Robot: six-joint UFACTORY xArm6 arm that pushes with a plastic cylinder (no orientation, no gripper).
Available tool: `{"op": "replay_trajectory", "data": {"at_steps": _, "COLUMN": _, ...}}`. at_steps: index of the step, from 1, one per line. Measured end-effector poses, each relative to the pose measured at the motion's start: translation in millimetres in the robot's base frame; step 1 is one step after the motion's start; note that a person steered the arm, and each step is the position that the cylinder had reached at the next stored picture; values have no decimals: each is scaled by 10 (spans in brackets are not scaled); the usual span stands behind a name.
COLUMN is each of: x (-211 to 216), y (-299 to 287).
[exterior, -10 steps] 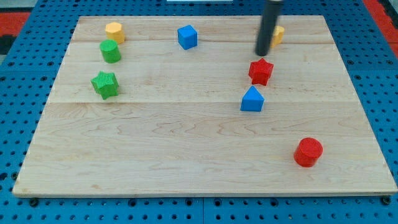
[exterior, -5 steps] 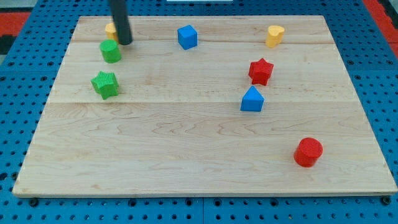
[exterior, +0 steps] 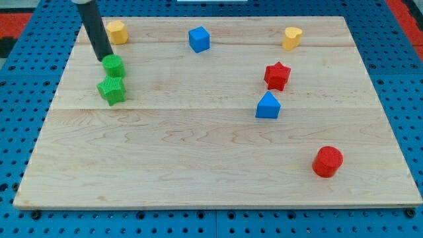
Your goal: Move the green circle towards the bottom center
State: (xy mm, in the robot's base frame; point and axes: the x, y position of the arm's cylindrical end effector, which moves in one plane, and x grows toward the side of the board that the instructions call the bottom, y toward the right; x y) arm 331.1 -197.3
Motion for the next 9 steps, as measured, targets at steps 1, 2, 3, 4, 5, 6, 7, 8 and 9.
{"op": "replay_trajectory", "data": {"at_steps": 1, "x": 378, "y": 455}}
{"op": "replay_trajectory", "data": {"at_steps": 2, "x": 840, "y": 500}}
{"op": "replay_trajectory", "data": {"at_steps": 3, "x": 1107, "y": 503}}
{"op": "replay_trajectory", "data": {"at_steps": 4, "x": 1162, "y": 648}}
{"op": "replay_trajectory", "data": {"at_steps": 5, "x": 1162, "y": 725}}
{"op": "replay_trajectory", "data": {"at_steps": 6, "x": 1162, "y": 782}}
{"op": "replay_trajectory", "data": {"at_steps": 7, "x": 1162, "y": 795}}
{"op": "replay_trajectory", "data": {"at_steps": 8, "x": 1162, "y": 817}}
{"op": "replay_trajectory", "data": {"at_steps": 9, "x": 1162, "y": 828}}
